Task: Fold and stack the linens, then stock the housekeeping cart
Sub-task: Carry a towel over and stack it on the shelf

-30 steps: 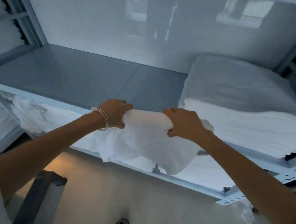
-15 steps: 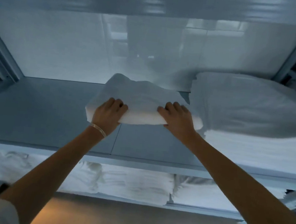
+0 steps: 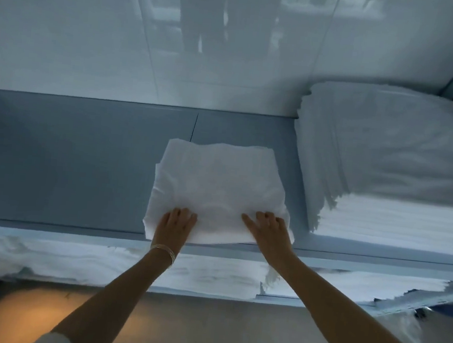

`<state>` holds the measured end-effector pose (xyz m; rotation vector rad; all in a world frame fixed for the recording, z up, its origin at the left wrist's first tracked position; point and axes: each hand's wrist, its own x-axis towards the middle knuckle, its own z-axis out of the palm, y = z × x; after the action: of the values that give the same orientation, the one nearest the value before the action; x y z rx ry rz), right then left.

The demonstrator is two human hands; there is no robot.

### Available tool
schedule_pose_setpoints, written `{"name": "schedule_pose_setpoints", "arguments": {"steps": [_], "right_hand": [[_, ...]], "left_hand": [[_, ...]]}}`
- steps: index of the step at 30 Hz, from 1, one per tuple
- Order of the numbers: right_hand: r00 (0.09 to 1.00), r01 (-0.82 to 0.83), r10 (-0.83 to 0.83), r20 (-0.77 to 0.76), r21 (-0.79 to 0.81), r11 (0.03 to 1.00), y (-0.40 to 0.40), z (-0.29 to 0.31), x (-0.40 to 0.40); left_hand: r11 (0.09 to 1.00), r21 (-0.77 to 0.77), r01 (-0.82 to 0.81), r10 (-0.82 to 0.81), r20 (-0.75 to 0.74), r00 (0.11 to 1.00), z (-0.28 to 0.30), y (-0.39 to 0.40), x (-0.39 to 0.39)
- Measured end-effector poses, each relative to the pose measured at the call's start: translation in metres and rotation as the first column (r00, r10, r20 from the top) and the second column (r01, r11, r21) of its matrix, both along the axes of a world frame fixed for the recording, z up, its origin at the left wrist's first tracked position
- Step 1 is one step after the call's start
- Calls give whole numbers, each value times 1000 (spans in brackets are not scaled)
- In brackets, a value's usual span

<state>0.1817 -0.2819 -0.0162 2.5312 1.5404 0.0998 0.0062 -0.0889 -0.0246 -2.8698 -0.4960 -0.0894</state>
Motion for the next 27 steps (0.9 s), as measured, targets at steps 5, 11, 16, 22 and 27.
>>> {"name": "schedule_pose_setpoints", "arguments": {"steps": [5,11,16,22,27], "right_hand": [[976,45,-37,-216,29,999,15,20,9],[934,100,-19,-358,209,973,-52,46,-12],[907,251,-135,-399,256,933,-150,66,-25],[825,523,-423,-374,222,823,-316,80,-51],[589,777,-718,-371,18,629,-483,97,-100]], "left_hand": [[977,-151,-152,139,-95,986,30,-5,28],[942,-329,64,-89,-61,994,43,-49,34],[864,-380,332,-361,-6,933,73,-111,73],[713,-333,617,-661,-25,750,100,-269,119],[548,-307,778,-830,-89,550,108,-430,128]]}}
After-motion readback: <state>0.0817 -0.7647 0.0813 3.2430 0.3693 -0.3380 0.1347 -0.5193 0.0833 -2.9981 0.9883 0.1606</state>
